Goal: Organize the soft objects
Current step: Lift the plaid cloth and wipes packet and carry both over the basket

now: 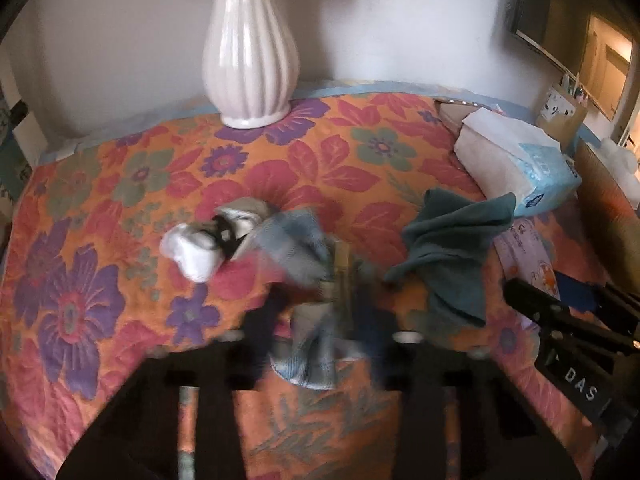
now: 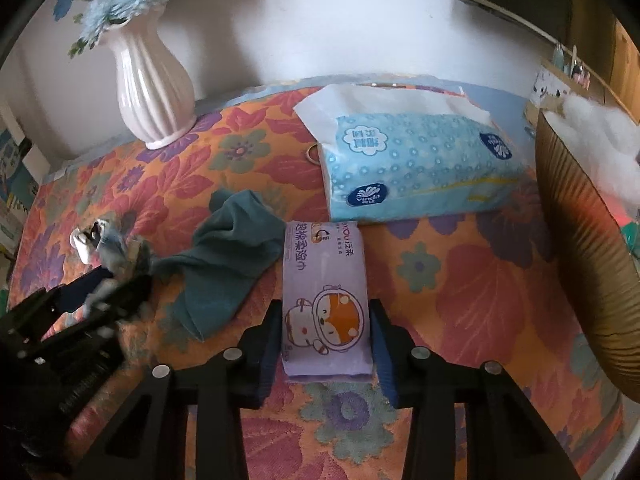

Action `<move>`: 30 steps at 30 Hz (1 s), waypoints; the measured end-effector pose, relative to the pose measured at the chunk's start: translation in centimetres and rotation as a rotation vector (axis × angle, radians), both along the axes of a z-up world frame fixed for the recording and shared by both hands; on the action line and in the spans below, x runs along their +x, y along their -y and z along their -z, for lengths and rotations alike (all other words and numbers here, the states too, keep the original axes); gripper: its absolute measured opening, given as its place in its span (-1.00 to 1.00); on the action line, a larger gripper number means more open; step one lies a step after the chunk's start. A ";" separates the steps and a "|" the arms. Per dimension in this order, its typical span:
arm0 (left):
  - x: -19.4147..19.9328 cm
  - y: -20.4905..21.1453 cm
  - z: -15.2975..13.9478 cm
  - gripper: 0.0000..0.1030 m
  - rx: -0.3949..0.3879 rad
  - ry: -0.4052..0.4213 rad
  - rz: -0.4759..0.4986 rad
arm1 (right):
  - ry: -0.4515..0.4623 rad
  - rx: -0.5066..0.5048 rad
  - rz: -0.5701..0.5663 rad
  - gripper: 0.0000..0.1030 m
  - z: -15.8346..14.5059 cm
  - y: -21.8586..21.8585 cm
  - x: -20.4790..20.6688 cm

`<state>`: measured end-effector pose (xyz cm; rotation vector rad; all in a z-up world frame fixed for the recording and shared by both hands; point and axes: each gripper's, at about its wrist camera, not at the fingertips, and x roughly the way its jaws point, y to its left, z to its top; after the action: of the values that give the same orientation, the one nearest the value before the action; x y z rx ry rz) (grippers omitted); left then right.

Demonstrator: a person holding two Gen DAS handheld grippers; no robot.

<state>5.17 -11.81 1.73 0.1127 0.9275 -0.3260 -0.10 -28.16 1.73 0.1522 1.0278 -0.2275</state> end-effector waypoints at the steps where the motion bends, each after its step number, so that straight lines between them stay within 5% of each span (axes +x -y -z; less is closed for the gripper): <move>1: -0.3 -0.5 -0.1 -0.59 -0.020 -0.006 0.003 | 0.003 0.000 -0.007 -0.24 0.0 -0.1 -0.1; 9: -6.1 -4.5 -0.9 -0.59 -0.088 -0.017 0.000 | 0.008 0.141 -0.146 -0.25 -0.5 -2.0 -3.9; 20: -9.4 -12.1 -0.3 -0.59 -0.255 -0.072 -0.064 | -0.014 0.090 -0.361 -0.25 -1.0 -8.8 -8.5; 27: -9.9 -12.0 -0.2 -0.28 -0.281 -0.082 -0.028 | -0.026 0.086 -0.334 0.10 -0.8 -9.5 -8.2; 30: -10.0 -11.1 -0.3 0.09 -0.270 -0.083 -0.015 | -0.026 0.035 -0.325 0.10 -0.5 -10.3 -7.8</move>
<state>-4.78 -0.68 2.04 -0.1570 0.9577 -0.4417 -7.90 -17.89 2.27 0.0128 1.0670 0.0836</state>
